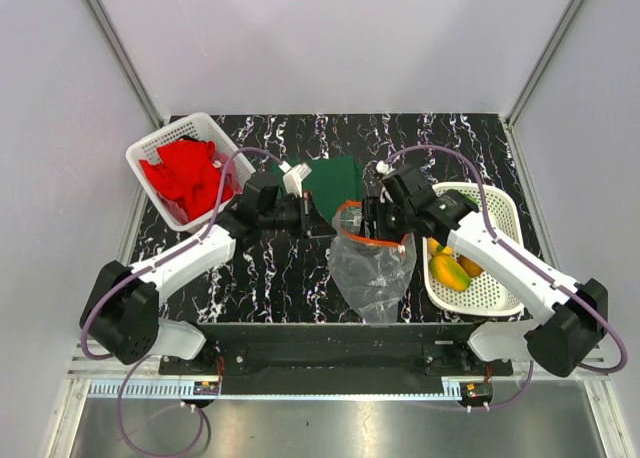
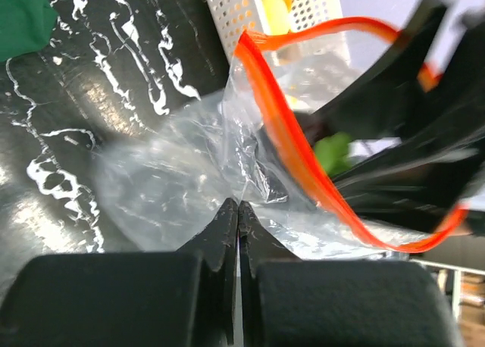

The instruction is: Open the zip-top bag and remove the fake food

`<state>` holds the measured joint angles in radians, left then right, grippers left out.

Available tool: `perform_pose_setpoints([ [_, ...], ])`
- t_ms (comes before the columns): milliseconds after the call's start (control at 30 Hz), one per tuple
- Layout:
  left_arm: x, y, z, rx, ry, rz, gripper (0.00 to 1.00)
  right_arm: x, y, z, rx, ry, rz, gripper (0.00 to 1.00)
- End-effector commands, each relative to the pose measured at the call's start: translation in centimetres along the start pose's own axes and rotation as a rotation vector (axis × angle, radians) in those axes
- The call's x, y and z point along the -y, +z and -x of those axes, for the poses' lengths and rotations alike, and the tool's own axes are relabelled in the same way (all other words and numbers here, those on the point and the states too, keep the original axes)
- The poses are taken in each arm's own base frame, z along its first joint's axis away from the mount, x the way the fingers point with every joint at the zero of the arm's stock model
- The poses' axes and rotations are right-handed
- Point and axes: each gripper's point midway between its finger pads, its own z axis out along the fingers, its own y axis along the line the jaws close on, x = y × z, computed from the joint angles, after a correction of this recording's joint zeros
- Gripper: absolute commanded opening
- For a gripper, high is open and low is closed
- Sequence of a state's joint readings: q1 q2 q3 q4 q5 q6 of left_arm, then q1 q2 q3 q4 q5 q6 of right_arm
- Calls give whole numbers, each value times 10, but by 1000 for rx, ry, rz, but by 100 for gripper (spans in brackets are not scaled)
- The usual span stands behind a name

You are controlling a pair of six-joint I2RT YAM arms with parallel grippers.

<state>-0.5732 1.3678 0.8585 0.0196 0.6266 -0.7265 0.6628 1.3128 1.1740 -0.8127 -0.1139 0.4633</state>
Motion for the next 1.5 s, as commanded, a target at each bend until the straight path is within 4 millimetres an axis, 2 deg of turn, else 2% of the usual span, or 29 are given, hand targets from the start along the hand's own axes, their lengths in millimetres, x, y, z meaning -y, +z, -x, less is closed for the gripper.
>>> perform_pose_setpoints([
  [0, 21, -8, 13, 36, 164, -2, 0, -13, -28, 32, 107, 20, 16, 7],
  [67, 30, -4, 7, 22, 189, -8, 0, -23, -25, 40, 117, 43, 50, 6],
  [100, 33, -1, 6, 19, 202, -10, 0, -25, -16, 41, 95, 70, 50, 3],
  [233, 46, 3, -1, 13, 271, 33, 0, -31, -1, 49, 63, 116, 39, 1],
  [333, 48, 2, -5, 37, 318, 68, 0, -33, 6, 53, 55, 106, 40, 1],
  [400, 41, 0, -6, 45, 330, 105, 0, -34, 5, 56, 61, 91, 42, 1],
  [500, 28, -4, -7, 46, 340, 166, 0, -36, -13, 61, 91, 79, 46, 1],
  [600, 18, -6, -8, 46, 347, 202, 0, -29, -33, 56, 105, 55, 21, 2],
  [667, 10, -7, -7, 44, 340, 236, 0, -17, -44, 48, 105, 39, -31, 4],
  [733, 2, -8, -10, 26, 347, 259, 0, -8, -65, 47, 149, 36, -69, 5],
  [833, -8, -9, -9, 20, 342, 295, 0, -12, -97, 53, 219, 43, -40, 8],
  [900, -17, -11, -10, 10, 307, 331, 0, -11, -110, 54, 241, 59, -39, 9],
  [967, -24, -16, -4, 26, 268, 367, 0, -1, -122, 55, 257, 75, -88, 11],
  [1067, -32, -25, 0, 42, 223, 426, 0, 40, -132, 59, 291, 103, -215, 14],
  [1100, -36, -29, -1, 36, 210, 444, 0, 65, -134, 64, 300, 149, -282, 15],
  [1167, -35, -37, 6, 60, 192, 476, 0, 104, -126, 57, 240, 174, -389, 16],
  [1200, -39, -44, 4, 49, 172, 512, 0, 123, -118, 49, 194, 194, -437, 17],
  [1233, -40, -52, 12, 82, 163, 548, 0, 151, -118, 46, 169, 235, -491, 17],
  [1300, -48, -64, 9, 74, 100, 615, 0, 181, -100, 36, 77, 270, -551, 17],
  [1333, -47, -70, 14, 91, 87, 633, 0, 195, -98, 33, 50, 267, -581, 17],
  [1400, -50, -78, 11, 91, 47, 681, 0, 219, -89, 28, -1, 251, -683, 20],
  [1467, -50, -81, 11, 101, 26, 696, 0, 232, -81, 27, -28, 250, -737, 29],
])
